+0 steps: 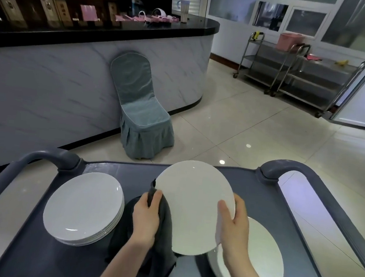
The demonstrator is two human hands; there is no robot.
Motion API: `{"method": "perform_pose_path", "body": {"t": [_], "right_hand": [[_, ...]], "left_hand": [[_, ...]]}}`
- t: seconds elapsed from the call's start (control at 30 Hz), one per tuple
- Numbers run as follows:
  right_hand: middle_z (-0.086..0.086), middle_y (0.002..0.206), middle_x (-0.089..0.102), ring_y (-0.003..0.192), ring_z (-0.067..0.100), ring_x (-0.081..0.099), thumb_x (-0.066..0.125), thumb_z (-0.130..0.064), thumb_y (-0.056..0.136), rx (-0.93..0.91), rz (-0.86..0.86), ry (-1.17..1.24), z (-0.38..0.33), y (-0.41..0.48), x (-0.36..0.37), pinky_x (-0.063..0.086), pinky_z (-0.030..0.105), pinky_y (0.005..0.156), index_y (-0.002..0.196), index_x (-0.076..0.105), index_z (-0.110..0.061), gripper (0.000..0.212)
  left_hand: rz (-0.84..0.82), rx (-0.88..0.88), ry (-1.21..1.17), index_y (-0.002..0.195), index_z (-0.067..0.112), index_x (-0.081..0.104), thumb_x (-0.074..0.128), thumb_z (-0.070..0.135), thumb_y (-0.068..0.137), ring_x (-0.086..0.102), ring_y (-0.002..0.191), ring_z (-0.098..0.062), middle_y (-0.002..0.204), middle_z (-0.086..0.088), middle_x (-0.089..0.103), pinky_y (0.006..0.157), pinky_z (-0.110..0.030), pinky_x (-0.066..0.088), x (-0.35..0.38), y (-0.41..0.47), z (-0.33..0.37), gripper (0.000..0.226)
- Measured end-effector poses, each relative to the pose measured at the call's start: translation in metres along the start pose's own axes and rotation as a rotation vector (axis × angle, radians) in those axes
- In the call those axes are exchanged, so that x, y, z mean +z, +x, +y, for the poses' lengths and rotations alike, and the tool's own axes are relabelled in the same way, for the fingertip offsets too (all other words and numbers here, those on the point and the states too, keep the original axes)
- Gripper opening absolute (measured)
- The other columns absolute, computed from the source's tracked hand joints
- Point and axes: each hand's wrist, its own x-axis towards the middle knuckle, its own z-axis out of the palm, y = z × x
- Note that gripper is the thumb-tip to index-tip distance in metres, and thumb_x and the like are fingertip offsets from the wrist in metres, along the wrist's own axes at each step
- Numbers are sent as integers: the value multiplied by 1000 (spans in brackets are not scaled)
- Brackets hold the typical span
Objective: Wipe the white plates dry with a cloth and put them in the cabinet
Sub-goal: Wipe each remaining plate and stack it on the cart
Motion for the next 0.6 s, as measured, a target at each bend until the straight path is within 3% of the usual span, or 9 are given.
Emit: {"method": "perform_pose_path", "body": {"t": [0.1,0.17,0.23,0.3,0.33,0.43,0.6], "right_hand": [[-17,92,71,85,11,67,67,-18,93,-93,-169,-226,-11,17,-20,49,23,71,108,59,-37,25],[-19,78,68,70,10,60,70,-25,91,-164,-288,-376,-25,33,-24,46,20,68,105,62,-40,23],[-17,64,59,59,5,48,68,-32,92,-225,-478,-571,-36,44,-20,40,14,61,103,65,-42,16],[-13,72,63,65,3,51,63,-33,96,-295,-611,-700,-38,47,-13,41,15,68,96,67,-34,4],[-12,78,66,70,4,55,61,-31,98,-328,-627,-711,-37,46,-11,42,17,71,91,67,-30,9],[-17,84,69,79,4,61,58,-25,99,-338,-553,-615,-34,44,-14,43,14,72,85,68,-28,18],[-16,90,72,86,0,64,58,-19,98,-173,-246,-286,-29,42,-23,45,7,72,82,72,-32,25]], "left_hand": [[-16,242,206,81,11,57,56,35,96,61,82,-28,77,-3,65,82,-37,50,-15,11,7,29],[-138,411,334,73,20,51,60,33,94,54,66,-13,69,3,60,68,-20,45,-18,14,16,26],[-299,518,429,70,30,51,66,30,91,52,61,-1,65,12,60,62,-12,41,-14,14,23,26],[-421,589,504,71,40,55,69,30,90,57,65,4,68,19,63,64,-9,40,-7,14,29,25],[-457,602,520,73,42,57,68,30,90,58,67,3,70,19,64,65,-9,41,-5,14,30,24],[-439,545,458,76,31,58,62,31,93,58,69,-2,72,12,65,65,-12,43,-5,13,28,18],[-230,329,252,82,15,58,54,29,99,56,72,-7,78,-1,65,72,-25,47,-11,8,6,22]]}}
